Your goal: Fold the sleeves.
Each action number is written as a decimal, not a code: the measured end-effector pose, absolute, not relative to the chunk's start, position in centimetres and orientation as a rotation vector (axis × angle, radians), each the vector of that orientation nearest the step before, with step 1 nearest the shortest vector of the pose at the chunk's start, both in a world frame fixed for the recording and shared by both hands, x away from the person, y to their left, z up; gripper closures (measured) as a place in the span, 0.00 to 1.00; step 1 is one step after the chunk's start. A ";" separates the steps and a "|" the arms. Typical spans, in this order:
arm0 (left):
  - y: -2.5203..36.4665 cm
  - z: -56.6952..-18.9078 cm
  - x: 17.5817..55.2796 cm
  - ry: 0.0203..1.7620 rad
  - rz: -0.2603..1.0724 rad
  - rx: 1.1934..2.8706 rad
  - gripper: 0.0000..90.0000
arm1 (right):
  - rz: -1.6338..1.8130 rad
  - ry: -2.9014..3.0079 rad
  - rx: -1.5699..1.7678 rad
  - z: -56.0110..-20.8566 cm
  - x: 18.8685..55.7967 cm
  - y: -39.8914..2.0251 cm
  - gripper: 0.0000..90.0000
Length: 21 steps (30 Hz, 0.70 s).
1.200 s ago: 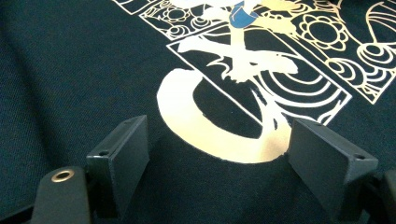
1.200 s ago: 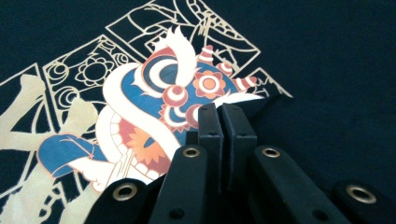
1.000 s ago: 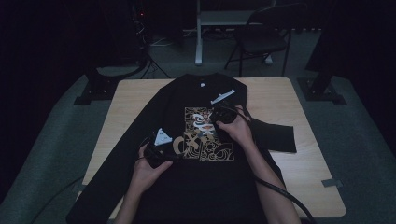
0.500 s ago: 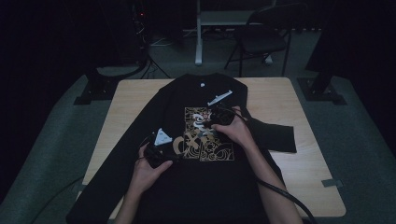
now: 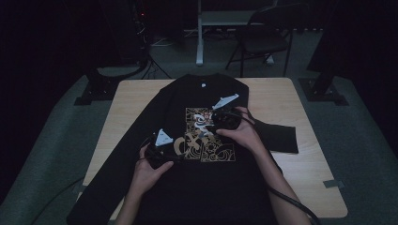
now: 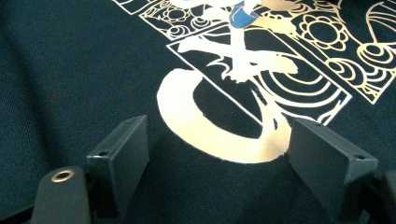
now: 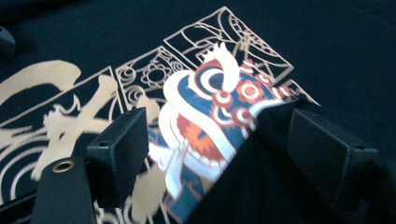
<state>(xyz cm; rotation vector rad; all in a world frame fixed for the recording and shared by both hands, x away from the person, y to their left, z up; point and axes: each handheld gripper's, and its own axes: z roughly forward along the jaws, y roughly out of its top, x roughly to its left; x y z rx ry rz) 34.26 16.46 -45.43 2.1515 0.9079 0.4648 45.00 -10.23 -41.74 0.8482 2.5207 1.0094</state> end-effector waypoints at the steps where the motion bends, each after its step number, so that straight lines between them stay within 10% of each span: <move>1: 16.5 -45.4 34.3 0.908 0.465 2.151 0.24 | 1.009 2.521 0.848 -41.7 45.0 -10.2 0.23; 21: 16.5 -45.4 34.3 0.909 0.462 2.149 0.24 | 1.033 2.411 1.002 -42.3 41.8 -19.6 0.23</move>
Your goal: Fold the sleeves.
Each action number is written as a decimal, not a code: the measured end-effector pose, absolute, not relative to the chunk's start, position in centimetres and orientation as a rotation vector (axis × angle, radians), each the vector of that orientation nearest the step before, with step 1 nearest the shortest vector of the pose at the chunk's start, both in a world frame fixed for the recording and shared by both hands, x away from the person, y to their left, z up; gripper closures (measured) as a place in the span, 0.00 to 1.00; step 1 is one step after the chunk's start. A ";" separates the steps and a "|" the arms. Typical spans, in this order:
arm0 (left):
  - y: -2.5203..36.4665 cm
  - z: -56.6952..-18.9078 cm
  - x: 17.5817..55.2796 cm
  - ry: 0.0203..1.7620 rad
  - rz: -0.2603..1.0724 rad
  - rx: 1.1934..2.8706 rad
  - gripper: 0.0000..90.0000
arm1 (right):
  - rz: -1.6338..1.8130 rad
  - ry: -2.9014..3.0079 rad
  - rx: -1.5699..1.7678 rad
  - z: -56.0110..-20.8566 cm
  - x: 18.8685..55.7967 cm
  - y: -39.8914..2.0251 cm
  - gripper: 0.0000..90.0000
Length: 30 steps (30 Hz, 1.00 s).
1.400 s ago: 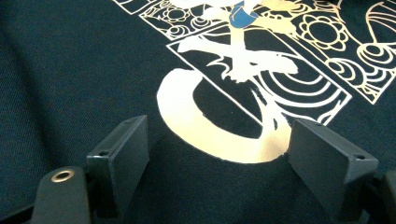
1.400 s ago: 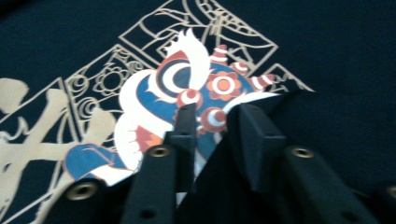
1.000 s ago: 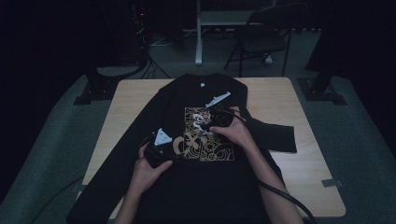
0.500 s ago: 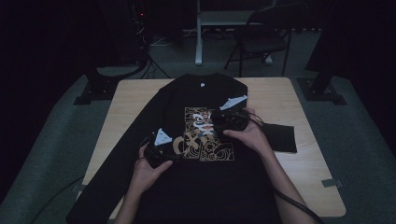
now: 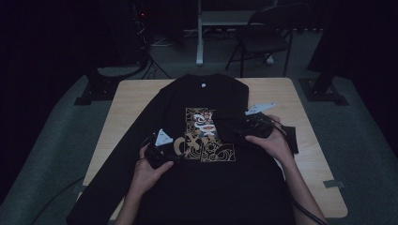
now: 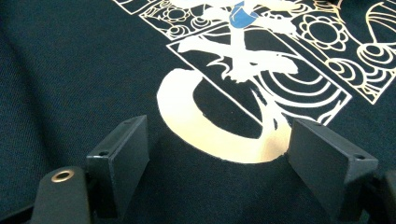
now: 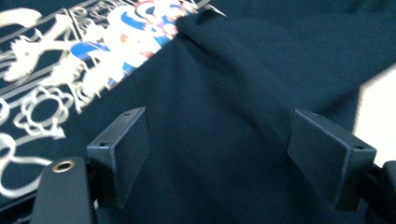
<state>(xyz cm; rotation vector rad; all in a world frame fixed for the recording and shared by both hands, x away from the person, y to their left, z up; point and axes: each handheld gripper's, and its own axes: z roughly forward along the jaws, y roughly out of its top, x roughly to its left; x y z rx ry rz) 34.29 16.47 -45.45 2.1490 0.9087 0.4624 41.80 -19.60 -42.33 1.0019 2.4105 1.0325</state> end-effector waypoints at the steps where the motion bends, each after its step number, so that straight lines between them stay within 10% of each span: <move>1: 16.5 -45.4 34.3 0.909 0.462 2.149 0.24 | 1.030 2.405 1.015 -42.3 41.7 -20.1 0.23; 30: 16.5 -45.4 34.3 0.907 0.463 2.151 0.24 | 0.992 2.264 1.332 -44.1 40.8 -31.0 0.26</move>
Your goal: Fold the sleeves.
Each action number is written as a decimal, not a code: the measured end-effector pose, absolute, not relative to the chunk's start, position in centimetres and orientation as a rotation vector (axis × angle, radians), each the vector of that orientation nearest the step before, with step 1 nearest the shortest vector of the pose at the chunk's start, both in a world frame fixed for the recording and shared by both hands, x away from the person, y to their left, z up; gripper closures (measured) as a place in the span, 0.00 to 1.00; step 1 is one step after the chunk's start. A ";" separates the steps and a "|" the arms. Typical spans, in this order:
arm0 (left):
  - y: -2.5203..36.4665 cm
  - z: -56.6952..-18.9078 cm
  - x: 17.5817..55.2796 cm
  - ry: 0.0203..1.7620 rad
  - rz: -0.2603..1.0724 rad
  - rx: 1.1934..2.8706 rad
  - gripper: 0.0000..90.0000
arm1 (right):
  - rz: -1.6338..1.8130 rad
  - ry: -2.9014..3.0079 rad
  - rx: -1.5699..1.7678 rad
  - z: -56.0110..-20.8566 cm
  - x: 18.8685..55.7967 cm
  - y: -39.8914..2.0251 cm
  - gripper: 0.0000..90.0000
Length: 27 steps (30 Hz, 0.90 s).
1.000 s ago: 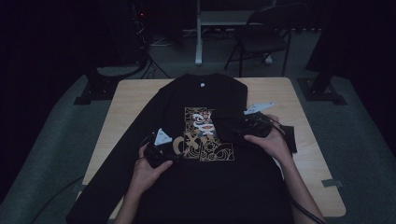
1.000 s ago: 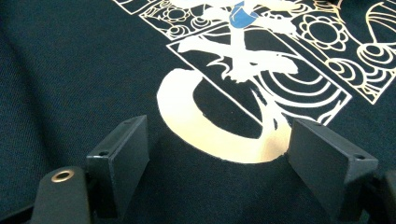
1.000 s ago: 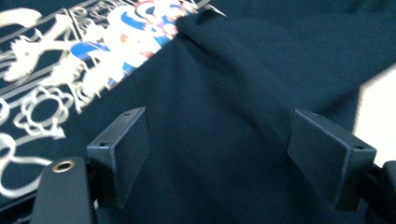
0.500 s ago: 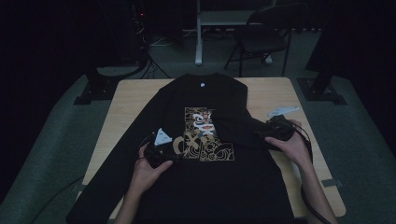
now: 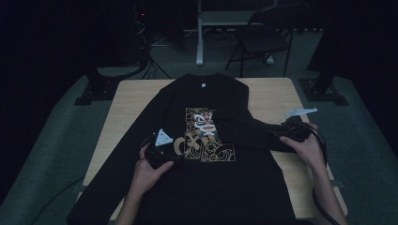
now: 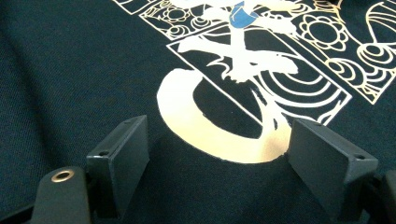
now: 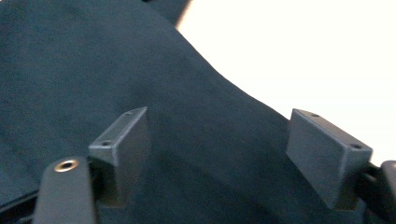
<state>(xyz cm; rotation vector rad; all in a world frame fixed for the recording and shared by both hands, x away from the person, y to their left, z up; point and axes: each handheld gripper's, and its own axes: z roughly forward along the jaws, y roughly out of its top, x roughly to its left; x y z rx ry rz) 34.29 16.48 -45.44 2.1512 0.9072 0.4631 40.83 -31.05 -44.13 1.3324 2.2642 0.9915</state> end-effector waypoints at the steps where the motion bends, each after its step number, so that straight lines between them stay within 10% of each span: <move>1: 16.5 -45.4 34.3 0.908 0.463 2.151 0.24 | 0.990 2.258 1.345 -44.2 40.9 -31.3 0.26; 27: 16.5 -45.4 34.3 0.907 0.466 2.154 0.24 | 0.953 2.105 1.558 -44.6 42.2 -35.3 0.42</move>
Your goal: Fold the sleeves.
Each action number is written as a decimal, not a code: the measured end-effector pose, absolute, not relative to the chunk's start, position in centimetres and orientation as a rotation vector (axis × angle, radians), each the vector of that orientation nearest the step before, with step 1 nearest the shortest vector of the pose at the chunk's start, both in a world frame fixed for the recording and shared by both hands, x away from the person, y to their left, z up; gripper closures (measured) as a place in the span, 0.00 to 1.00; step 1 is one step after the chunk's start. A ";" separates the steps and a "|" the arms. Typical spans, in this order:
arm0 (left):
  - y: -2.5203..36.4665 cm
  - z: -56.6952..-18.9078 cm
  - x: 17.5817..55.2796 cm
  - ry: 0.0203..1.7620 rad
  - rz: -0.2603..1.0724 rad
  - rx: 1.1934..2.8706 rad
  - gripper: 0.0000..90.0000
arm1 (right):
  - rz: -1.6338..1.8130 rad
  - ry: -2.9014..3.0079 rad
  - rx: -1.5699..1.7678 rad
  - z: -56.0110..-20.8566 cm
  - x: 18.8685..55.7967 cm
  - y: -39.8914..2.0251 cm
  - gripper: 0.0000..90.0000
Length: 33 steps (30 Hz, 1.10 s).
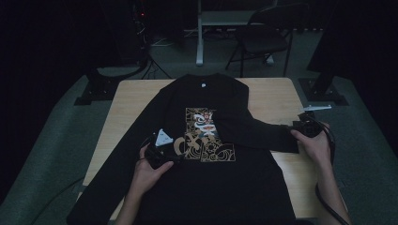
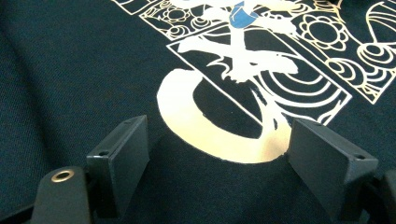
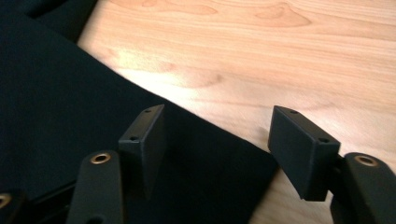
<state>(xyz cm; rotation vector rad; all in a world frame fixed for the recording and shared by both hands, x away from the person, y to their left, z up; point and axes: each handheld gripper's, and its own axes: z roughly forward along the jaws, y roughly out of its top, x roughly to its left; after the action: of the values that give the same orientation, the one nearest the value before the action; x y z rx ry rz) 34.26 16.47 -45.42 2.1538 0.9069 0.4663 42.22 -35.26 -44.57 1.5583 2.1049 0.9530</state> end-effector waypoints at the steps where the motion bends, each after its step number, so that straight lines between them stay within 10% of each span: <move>1: 16.5 -45.4 34.3 0.907 0.466 2.153 0.24 | 0.946 2.104 1.556 -44.6 42.0 -35.5 0.45; 33: 16.2 -45.4 33.8 0.875 0.528 2.161 0.24 | 0.888 2.127 1.502 -44.1 40.2 -34.8 0.95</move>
<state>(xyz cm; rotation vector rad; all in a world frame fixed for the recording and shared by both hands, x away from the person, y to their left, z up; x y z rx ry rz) 33.81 16.20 -45.39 2.1615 0.8754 0.5276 40.22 -34.76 -44.07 1.5021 2.1271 0.8881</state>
